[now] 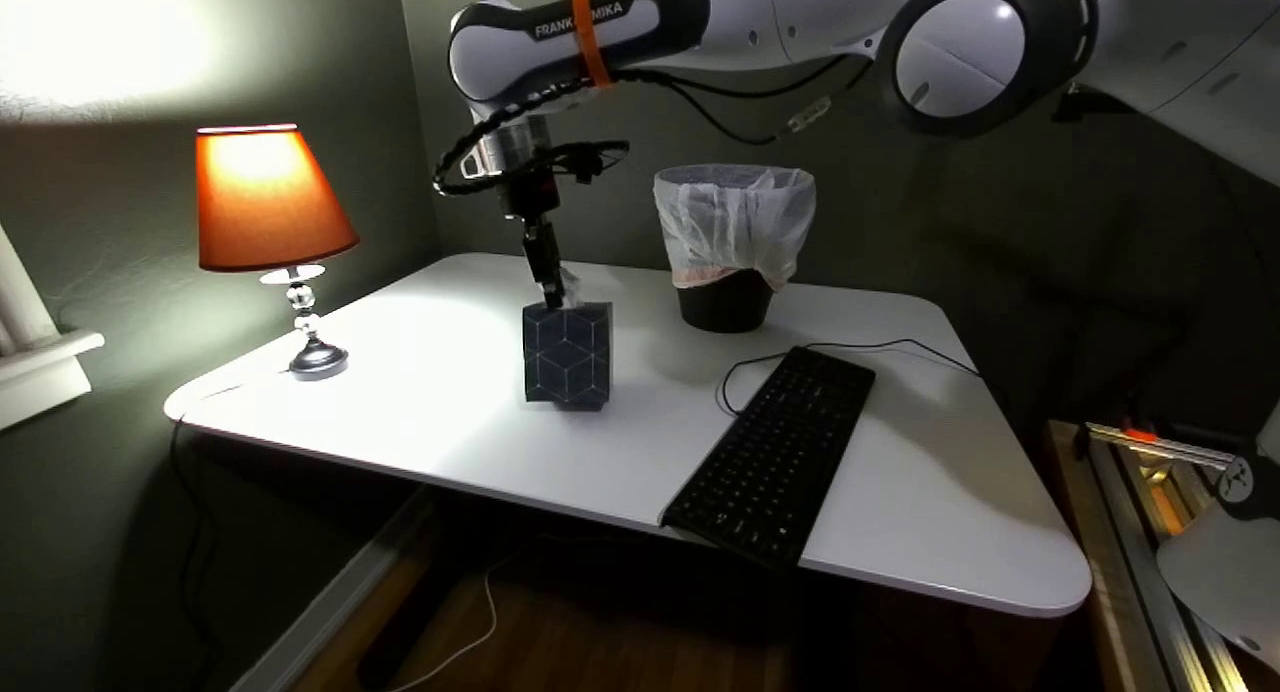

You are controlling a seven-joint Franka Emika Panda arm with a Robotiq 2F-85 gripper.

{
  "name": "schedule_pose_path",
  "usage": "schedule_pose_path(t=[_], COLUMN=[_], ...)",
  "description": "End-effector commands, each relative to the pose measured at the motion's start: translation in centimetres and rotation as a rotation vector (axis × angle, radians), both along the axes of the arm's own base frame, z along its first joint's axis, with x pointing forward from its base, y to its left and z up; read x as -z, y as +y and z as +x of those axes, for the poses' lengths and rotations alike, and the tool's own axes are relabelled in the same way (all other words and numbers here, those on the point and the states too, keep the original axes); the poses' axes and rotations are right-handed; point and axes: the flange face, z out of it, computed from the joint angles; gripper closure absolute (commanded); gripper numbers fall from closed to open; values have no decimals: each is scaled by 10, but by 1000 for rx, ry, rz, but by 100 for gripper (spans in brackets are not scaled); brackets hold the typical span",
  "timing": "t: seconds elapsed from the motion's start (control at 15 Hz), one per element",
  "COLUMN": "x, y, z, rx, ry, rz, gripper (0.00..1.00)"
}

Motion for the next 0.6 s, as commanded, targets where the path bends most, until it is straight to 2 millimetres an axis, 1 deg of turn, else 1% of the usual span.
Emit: schedule_pose_path(t=[0.0,0.07,0.13,0.27,0.53], x=[-21,-30,-40,-59,-88], y=[19,23,27,33,41], z=[-6,-6,-6,-7,-12], rx=[-6,-9,-9,-7,38], ry=[0,-13,-29,-55,-92], rz=[43,56,67,72,63], gripper=[11,5,0,0,0])
